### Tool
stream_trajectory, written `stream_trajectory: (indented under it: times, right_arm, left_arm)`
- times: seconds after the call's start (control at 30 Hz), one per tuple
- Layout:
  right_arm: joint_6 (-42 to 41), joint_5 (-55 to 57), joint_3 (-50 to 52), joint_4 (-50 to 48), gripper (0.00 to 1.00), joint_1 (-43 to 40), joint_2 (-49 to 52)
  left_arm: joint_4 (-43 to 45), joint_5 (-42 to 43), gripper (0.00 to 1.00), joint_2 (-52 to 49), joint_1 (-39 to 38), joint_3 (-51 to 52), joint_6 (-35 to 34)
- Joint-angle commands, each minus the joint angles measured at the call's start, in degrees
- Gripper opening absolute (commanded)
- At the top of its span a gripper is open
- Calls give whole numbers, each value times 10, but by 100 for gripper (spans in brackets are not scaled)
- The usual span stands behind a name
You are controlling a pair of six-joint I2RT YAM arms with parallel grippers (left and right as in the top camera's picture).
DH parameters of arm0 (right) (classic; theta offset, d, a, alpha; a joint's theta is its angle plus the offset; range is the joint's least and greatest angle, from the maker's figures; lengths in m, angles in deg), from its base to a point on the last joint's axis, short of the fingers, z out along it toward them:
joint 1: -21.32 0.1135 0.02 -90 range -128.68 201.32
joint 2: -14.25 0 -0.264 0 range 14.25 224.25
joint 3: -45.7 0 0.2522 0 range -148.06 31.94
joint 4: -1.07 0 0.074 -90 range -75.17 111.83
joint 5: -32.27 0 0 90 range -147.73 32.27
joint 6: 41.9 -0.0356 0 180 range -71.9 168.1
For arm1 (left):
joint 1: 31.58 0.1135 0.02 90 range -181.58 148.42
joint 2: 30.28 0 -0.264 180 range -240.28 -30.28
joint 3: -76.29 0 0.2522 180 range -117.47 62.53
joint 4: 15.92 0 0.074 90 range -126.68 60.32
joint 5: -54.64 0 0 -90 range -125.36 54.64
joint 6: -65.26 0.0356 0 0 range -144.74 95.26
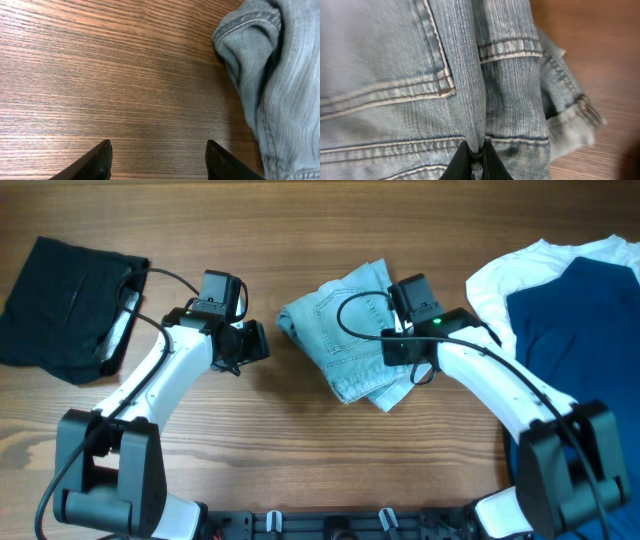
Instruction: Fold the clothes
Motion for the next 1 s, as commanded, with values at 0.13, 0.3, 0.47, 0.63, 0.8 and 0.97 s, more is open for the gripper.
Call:
stream_trajectory:
  times: [0.13, 0.3, 0.47, 0.63, 0.8, 0.97]
  right_arm:
    - [3, 60, -69, 12, 4, -6, -100]
    - [2, 76, -68, 18, 4, -39, -88]
    - [-9, 96, -67, 16, 4, -88, -80]
    - [-33, 57, -42, 38, 5, -139, -34]
    - [-33, 24, -23, 67, 29, -145, 24]
    - [-15, -40, -47, 63, 29, -146, 6]
  left_arm:
    - [9, 12, 61, 13, 2, -9, 3]
    - [10, 11, 61, 13, 2, -9, 3]
    - [11, 11, 61, 13, 2, -9, 3]
    - [11, 12, 62, 13, 2, -9, 3]
    - [11, 16, 63, 13, 2, -9, 3]
    - [37, 90, 63, 13, 2, -9, 3]
